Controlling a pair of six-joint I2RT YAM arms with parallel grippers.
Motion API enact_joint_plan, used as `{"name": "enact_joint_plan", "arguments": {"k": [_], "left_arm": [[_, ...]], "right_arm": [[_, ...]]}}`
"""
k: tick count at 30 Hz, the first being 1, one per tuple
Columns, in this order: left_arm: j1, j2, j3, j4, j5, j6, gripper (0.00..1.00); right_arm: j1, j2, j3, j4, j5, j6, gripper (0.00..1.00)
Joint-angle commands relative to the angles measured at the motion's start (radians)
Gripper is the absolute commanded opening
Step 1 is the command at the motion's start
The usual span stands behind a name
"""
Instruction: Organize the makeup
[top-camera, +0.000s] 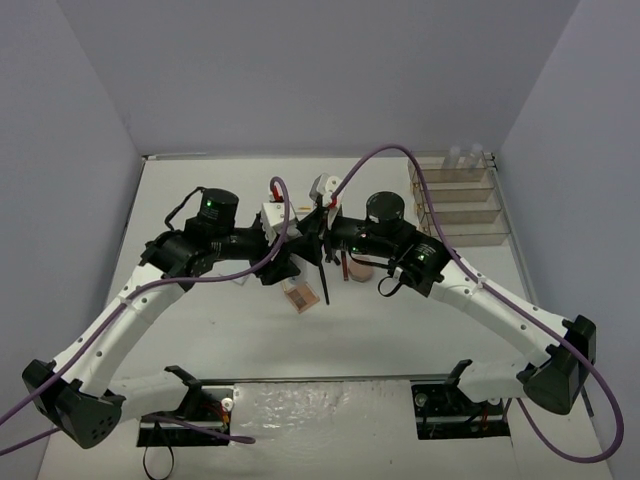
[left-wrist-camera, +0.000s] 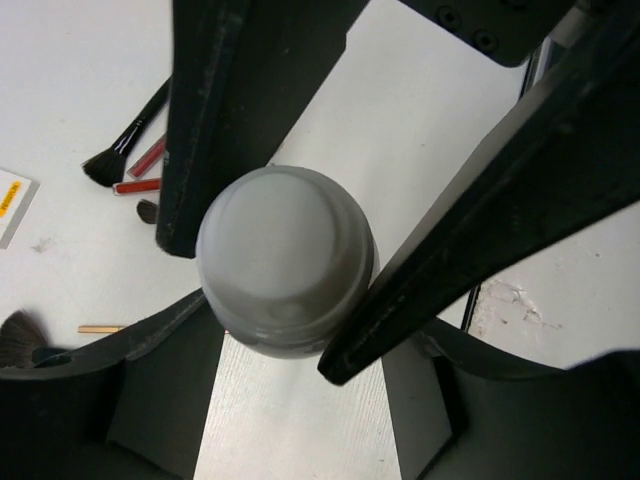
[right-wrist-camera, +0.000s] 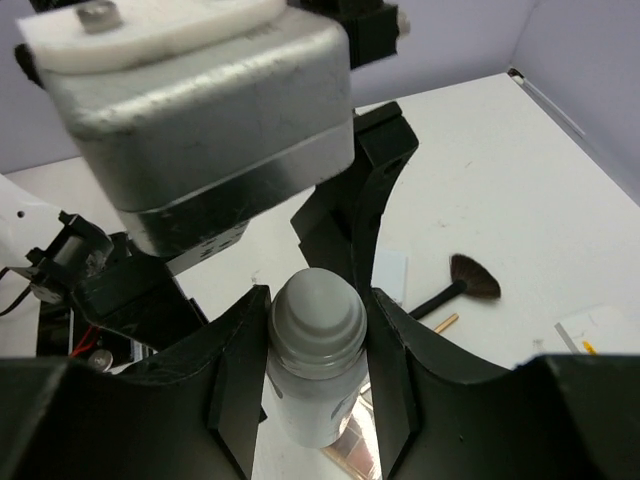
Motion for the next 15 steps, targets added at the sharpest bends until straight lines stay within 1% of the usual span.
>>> {"name": "enact_joint_plan", "arguments": {"k": [1,3,6,9,12,15], "left_arm": [[-0.004,-0.057,-0.006,0.099,-0.116,-0.041,0.81],[-0.001,-0.082,-0.028,0.109,-0.204,-0.066,0.90],[0.000,-0.122,-0.071,0.125,-0.323,-0.114,0.97],[0.008,-0.160,-0.115,0.137,-0.499,-0.174,0.97],[0.025,-0.205,-0.170,0.137,-0.665,-0.249,0.97],[0.080,-0.244,-0.213,0.113,-0.771,-0.331,0.97]], "right_arm": [[-0.013,-0.013,0.029,0.070,0.111,-0.057,0.00],[-0.034,-0.016,0.021,0.077,0.153,-0.072,0.00],[-0.112,-0.019,0.004,0.122,0.189,-0.067,0.00],[-0.219,-0.018,-0.039,0.215,0.233,-0.050,0.00],[-0.320,-0.001,-0.069,0.313,0.299,-0.070,0.00],[-0.459,0.048,-0.075,0.409,0.323,-0.042,0.00]]}}
